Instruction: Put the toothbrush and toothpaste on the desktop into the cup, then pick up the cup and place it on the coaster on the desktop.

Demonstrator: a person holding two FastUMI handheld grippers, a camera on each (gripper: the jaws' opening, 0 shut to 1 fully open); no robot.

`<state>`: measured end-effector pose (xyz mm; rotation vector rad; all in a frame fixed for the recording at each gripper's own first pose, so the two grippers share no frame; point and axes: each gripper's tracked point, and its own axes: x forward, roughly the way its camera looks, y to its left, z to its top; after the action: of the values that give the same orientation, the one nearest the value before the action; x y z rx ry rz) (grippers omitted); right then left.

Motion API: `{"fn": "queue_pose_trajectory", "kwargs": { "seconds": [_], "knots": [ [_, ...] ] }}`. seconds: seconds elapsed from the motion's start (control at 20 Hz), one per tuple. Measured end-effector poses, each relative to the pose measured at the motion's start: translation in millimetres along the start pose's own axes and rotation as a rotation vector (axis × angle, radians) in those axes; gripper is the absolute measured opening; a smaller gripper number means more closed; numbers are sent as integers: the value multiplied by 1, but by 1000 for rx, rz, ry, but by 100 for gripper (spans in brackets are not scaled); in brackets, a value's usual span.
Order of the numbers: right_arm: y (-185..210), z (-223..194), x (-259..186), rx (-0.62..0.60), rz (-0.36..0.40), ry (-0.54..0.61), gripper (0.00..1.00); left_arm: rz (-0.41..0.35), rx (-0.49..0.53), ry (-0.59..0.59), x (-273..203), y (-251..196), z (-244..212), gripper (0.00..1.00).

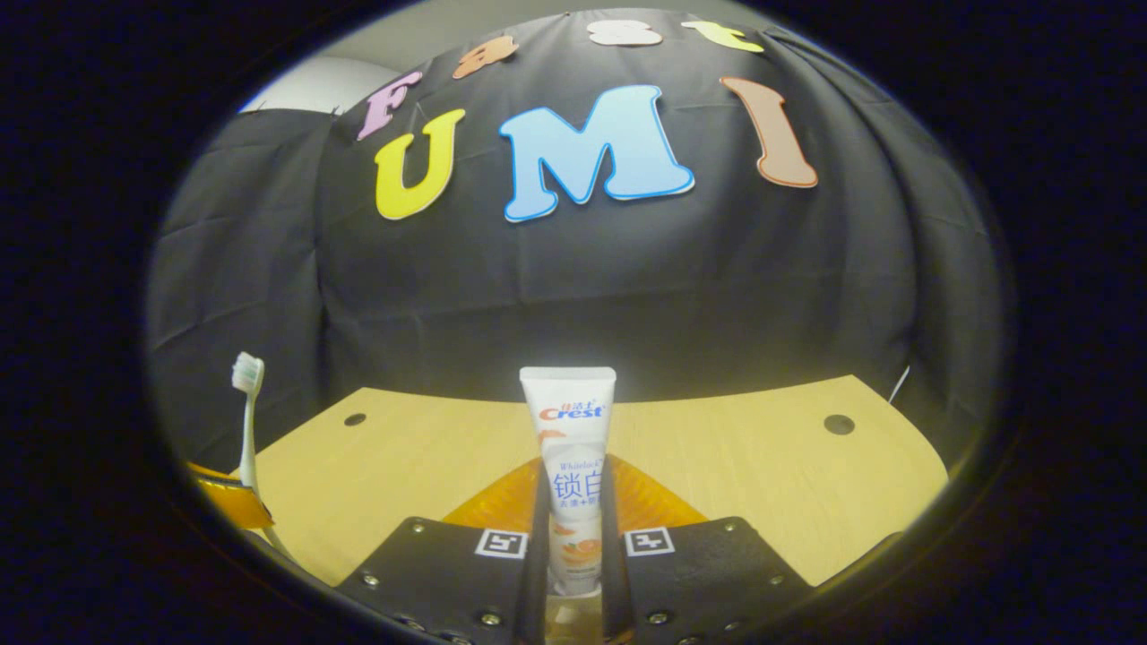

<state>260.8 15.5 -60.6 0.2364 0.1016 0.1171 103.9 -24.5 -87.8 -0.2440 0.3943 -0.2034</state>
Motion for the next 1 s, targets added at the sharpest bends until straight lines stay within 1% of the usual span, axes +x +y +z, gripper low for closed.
{"fn": "queue_pose_trajectory", "kwargs": {
  "seconds": [0.1, 0.15, 0.4, 0.45, 0.55, 0.65, 0.7, 0.8, 0.85, 0.9, 0.95, 1.0],
  "knots": [
    [3, -10, 1, -17, 7, 33, 27, -1, 1, 1, 1, -2, 0, 8],
    [5, -14, 0, -29, 10, 46, 29, -2, 2, 2, 3, -3, 1, 8],
    [11, -36, -3, -69, 25, 123, 33, -23, 3, 13, 11, -12, -1, 8],
    [12, -39, -4, -82, 26, 136, 35, -28, -3, 12, 13, -13, -1, 8],
    [12, -40, -7, -114, 28, 136, 37, -50, -14, 9, 19, -17, -1, 8],
    [12, -35, -12, -153, 18, 128, 42, -71, -21, 1, 26, -20, 0, 8],
    [12, -33, -15, -170, 16, 134, 46, -85, -26, -7, 29, -23, 3, 8],
    [10, -32, -20, -185, 14, 142, 59, -115, -33, -25, 37, -28, 8, 7],
    [9, -27, -29, -190, 7, 139, 67, -131, -36, -37, 41, -30, 11, 8],
    [7, -22, -33, -193, 3, 128, 63, -154, -40, -51, 43, -34, 14, 8],
    [1, -14, -45, -196, -20, 116, 79, -175, -43, -70, 46, -38, 19, 8],
    [-7, -3, -56, -195, -48, 94, 77, -197, -45, -98, 49, -42, 27, 8]
  ]
}}
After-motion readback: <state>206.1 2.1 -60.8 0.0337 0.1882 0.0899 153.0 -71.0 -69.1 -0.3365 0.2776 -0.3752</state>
